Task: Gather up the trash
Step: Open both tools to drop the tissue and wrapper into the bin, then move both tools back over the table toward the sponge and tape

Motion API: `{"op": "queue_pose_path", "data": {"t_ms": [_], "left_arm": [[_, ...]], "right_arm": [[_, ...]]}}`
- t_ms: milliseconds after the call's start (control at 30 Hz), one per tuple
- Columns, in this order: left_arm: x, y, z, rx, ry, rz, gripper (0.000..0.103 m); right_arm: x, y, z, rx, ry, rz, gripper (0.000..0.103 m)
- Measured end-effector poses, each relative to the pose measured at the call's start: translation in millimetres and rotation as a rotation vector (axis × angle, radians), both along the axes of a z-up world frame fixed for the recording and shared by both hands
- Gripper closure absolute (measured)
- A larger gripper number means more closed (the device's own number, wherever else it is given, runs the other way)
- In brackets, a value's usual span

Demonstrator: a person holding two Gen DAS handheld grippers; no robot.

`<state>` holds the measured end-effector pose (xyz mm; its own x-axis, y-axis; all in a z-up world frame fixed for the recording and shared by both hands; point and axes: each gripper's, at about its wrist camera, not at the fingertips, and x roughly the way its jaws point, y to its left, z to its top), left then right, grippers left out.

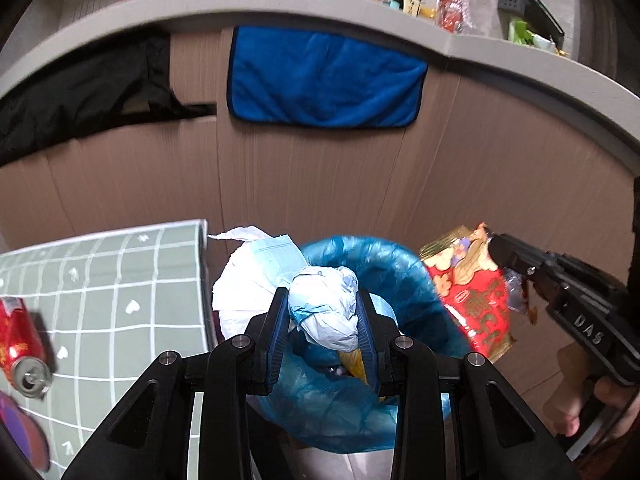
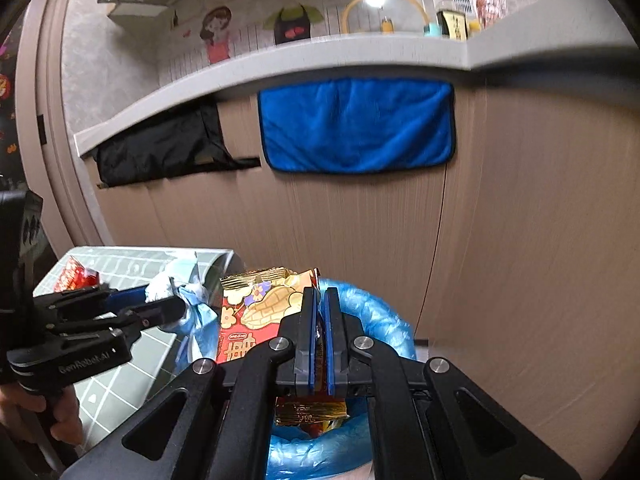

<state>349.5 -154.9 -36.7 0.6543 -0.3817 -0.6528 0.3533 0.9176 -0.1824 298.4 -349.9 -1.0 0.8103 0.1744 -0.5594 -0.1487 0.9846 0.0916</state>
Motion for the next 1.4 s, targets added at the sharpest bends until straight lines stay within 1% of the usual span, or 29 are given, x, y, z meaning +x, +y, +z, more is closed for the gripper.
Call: {"op": "queue_pose_path", "data": {"t_ms": [167, 333, 467, 533, 600, 700, 800, 900, 1033, 1100, 1200, 1300, 1400], "left_arm": [[11.2, -8.3, -14.1, 0.005, 0.032, -0.018, 0.070], [20.1, -8.2, -19.1, -0.020, 0.065, -0.028, 0.069], [25.9, -9.5, -23.4, -0.017, 0.111, -0.043, 0.069], [28.5, -9.1, -24.6, -0.048, 0.146, -0.062, 0.068], [30.2, -6.5, -22.8, -0.077, 0.164, -0.059, 0.067], [31.0, -0.7, -18.7, -0.097, 0.171, -0.036, 0.066], [29.8, 6.7, -15.1, -0.122, 0.194, -0.028, 0.065], [21.8, 19.9, -5.6, -0.156, 0.170, -0.010, 0.065], [8.5, 50.5, 13.7, -0.232, 0.122, 0.024, 0.065], [1.7, 64.0, 20.5, -0.223, 0.104, 0.048, 0.065], [-9.2, 83.2, 23.9, -0.183, 0.099, 0.072, 0.065], [-24.8, 109.3, 23.6, -0.121, 0.081, 0.104, 0.065], [-40.3, 135.8, 22.7, -0.078, 0.050, 0.140, 0.065]], "right_arm": [[17.3, -7.2, -22.8, 0.032, 0.066, -0.013, 0.099], [23.9, -10.7, -33.6, 0.020, 0.092, -0.025, 0.099], [30.8, -10.0, -39.2, 0.020, 0.107, -0.032, 0.099], [32.3, -9.9, -40.2, 0.034, 0.107, -0.031, 0.095], [31.7, -10.4, -41.1, 0.041, 0.112, -0.040, 0.095], [28.6, -8.2, -40.2, 0.022, 0.115, -0.057, 0.080], [22.7, -7.1, -38.0, 0.023, 0.112, -0.049, 0.080], [15.3, -5.4, -33.5, 0.011, 0.106, -0.052, 0.080], [6.9, -1.3, -26.2, 0.014, 0.092, -0.052, 0.080], [2.3, 3.4, -22.6, 0.036, 0.081, -0.028, 0.080], [-0.7, 15.8, -22.4, 0.049, 0.092, 0.009, 0.080], [-1.8, 36.1, -21.5, 0.054, 0.101, 0.052, 0.080], [-3.0, 56.8, -15.7, 0.063, 0.095, 0.092, 0.080]]}}
